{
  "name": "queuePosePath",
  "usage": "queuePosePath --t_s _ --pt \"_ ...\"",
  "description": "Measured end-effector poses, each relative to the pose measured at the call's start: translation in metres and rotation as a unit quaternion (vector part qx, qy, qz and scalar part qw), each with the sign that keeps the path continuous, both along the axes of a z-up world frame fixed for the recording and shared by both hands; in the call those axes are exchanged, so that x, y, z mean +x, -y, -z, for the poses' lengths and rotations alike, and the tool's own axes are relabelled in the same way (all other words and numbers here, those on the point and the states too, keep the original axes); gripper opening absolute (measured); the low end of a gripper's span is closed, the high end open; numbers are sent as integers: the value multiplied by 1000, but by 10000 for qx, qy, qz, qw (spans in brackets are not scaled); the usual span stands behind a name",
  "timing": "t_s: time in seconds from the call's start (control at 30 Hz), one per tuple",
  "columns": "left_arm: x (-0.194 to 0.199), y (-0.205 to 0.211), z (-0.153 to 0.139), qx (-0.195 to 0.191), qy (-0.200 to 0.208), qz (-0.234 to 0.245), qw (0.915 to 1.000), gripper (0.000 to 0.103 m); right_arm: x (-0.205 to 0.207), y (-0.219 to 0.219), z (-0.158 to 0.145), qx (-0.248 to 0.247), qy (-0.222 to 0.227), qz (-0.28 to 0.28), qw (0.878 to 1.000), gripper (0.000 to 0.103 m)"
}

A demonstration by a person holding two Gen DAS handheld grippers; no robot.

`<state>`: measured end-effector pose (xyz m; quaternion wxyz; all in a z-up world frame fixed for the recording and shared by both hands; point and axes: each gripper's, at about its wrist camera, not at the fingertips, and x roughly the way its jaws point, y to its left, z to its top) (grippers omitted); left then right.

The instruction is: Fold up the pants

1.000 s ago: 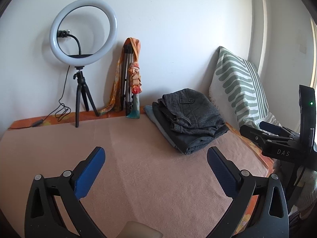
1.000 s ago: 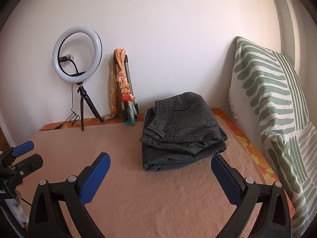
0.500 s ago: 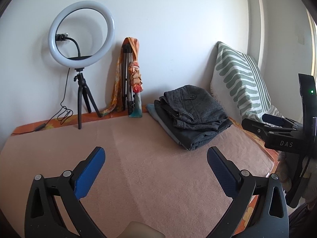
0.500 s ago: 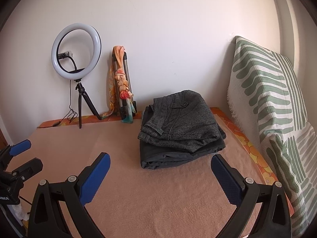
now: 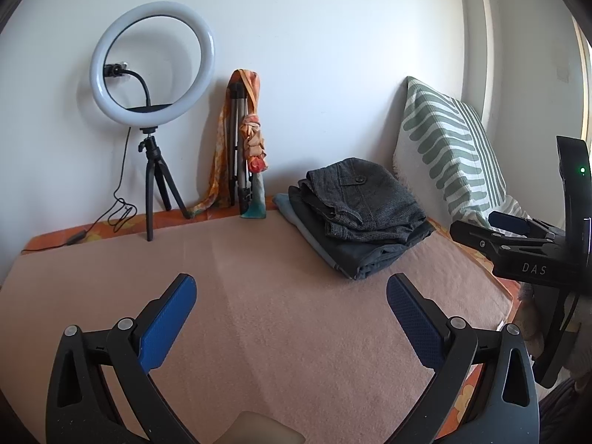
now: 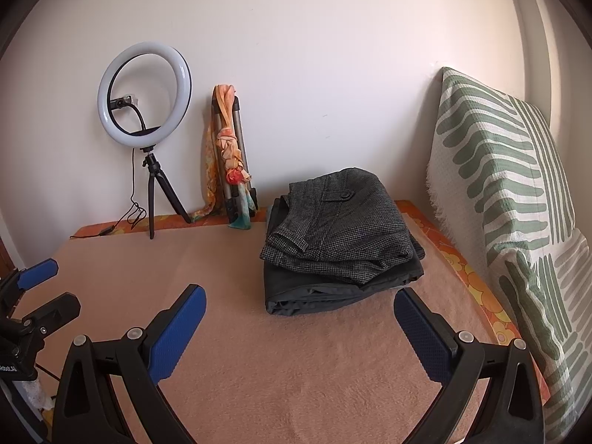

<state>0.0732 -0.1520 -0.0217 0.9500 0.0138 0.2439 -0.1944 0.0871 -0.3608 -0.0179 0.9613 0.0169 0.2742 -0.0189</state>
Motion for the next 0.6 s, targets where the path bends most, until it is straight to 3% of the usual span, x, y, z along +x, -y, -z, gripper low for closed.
queuePosePath --t_s 0.6 --pt "-2 -2 -3 -2 -27 34 10000 102 0 -3 0 41 1 -23 10000 103"
